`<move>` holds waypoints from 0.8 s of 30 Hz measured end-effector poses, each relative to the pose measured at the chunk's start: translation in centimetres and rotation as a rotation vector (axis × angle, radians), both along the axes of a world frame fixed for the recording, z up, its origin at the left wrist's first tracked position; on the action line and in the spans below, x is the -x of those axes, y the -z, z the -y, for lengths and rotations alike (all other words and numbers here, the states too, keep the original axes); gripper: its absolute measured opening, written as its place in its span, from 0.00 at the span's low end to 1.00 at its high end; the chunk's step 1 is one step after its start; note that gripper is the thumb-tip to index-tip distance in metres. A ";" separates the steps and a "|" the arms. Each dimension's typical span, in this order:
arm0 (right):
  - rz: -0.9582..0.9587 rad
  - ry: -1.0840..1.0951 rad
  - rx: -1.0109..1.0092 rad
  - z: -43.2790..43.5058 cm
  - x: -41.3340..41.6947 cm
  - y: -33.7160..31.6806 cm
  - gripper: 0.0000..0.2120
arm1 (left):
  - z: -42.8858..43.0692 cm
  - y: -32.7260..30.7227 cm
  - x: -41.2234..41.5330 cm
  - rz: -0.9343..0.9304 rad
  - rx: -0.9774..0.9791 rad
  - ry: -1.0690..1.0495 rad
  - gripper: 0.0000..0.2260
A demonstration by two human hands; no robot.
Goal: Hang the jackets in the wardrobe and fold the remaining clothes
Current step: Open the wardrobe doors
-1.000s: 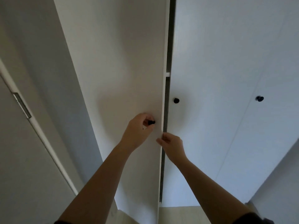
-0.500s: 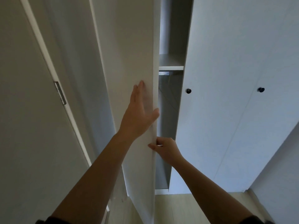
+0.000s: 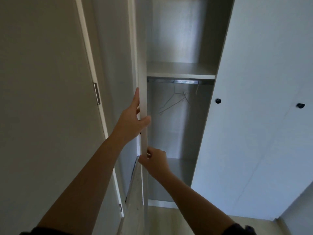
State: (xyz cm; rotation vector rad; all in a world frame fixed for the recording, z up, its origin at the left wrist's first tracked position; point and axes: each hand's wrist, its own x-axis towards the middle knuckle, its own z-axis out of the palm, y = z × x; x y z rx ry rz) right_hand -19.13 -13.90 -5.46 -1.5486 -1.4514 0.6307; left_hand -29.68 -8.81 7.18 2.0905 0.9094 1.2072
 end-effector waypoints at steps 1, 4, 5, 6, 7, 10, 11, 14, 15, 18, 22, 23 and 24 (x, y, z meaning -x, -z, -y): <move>-0.017 0.007 -0.001 -0.2 0.8 0.1 0.04 | 0.0 0.0 0.7 0.010 0.005 -0.008 0.32; -0.058 0.020 0.015 -0.9 3.5 0.3 0.05 | 0.0 0.2 2.6 0.019 0.030 -0.085 0.20; -0.064 0.031 0.020 -1.1 4.4 0.3 0.05 | -0.1 0.4 3.2 0.007 0.033 -0.126 0.15; -0.067 0.045 0.028 -1.4 5.3 0.4 0.06 | -0.2 0.4 3.9 -0.004 0.032 -0.162 0.10; -0.066 0.058 0.037 -1.6 6.2 0.4 0.07 | -0.3 0.5 4.5 -0.011 0.029 -0.194 0.10; -0.060 0.094 0.049 -2.3 8.8 0.2 0.07 | -0.7 0.4 6.5 -0.006 0.039 -0.258 0.11; -0.054 0.111 0.048 -2.5 9.6 0.2 0.07 | -0.9 0.4 7.2 -0.009 0.048 -0.270 0.11; 0.005 0.155 0.052 -3.1 11.4 -0.1 0.08 | -1.3 0.2 9.0 0.020 0.106 -0.247 0.11; 0.016 0.162 0.056 -3.3 12.0 -0.2 0.08 | -1.5 0.2 9.5 0.023 0.122 -0.248 0.10; 0.036 0.189 0.076 -4.0 13.3 -0.1 0.09 | -2.2 0.0 10.8 0.042 0.164 -0.236 0.02; 0.086 0.191 0.061 -4.5 14.0 0.4 0.11 | -2.5 0.0 11.5 0.020 0.165 -0.252 0.05; 0.109 0.177 0.054 -4.5 13.8 0.6 0.12 | -2.4 0.0 11.6 0.014 0.159 -0.258 0.05; 0.130 0.157 0.051 -4.5 13.5 0.7 0.13 | -2.4 0.0 11.5 0.013 0.149 -0.260 0.04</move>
